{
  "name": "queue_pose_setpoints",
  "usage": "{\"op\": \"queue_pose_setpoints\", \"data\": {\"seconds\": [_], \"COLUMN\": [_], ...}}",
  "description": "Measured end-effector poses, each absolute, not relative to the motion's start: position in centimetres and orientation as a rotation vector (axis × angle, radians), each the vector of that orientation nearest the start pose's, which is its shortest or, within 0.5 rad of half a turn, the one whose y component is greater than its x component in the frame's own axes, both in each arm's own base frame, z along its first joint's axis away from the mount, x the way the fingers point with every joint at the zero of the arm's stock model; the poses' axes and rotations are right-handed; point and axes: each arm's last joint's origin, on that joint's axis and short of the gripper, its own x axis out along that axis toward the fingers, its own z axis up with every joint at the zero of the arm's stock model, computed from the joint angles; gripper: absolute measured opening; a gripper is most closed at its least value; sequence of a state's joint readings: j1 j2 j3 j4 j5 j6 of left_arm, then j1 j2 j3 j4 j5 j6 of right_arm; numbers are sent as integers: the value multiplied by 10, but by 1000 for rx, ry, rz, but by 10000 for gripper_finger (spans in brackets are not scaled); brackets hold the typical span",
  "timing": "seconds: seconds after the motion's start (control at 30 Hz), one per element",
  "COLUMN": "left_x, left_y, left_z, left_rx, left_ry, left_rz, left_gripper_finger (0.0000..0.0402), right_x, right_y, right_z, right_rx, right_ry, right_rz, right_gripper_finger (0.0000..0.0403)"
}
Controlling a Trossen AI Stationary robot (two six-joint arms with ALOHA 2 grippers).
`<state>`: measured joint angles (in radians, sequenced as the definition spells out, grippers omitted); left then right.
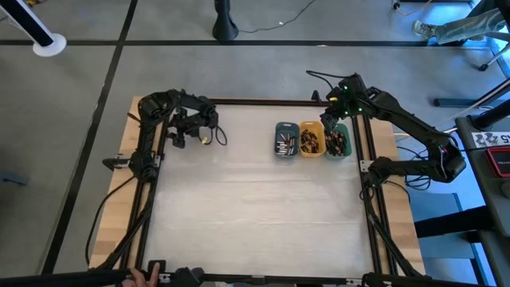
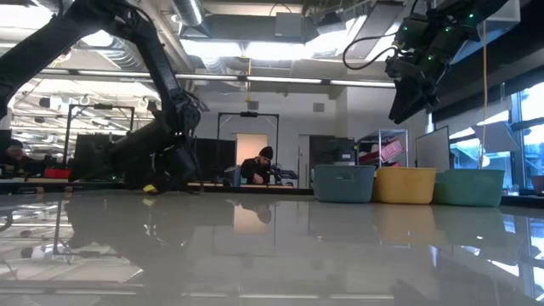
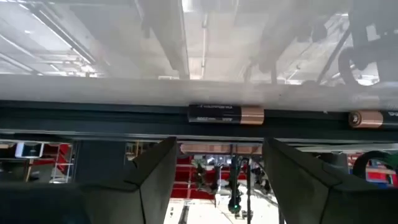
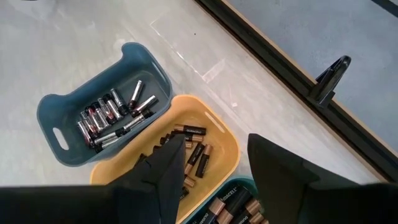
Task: Sort batteries
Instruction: Put the black battery into the yellow bin
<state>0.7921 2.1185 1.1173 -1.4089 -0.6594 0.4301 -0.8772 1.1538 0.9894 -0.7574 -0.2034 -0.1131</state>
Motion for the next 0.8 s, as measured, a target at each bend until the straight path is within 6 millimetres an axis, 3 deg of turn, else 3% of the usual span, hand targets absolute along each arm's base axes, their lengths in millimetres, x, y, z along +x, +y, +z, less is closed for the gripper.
{"op": "queue_pose_setpoints", "data": {"seconds": [0.53, 0.8], "left_x": [183, 186], "left_y": [201, 197], "left_z": [88, 87], "left_rx": [98, 58], "left_ry": [2561, 2544], "left_rz": [148, 159], "left_gripper_finger": [228, 274], "right_x": [147, 146], "right_y": [-167, -165], "right_z": [287, 286], "right_rx": [406, 414], "right_ry": [828, 847], "right_rz": [-557, -552], "right_gripper_finger": [177, 177]}}
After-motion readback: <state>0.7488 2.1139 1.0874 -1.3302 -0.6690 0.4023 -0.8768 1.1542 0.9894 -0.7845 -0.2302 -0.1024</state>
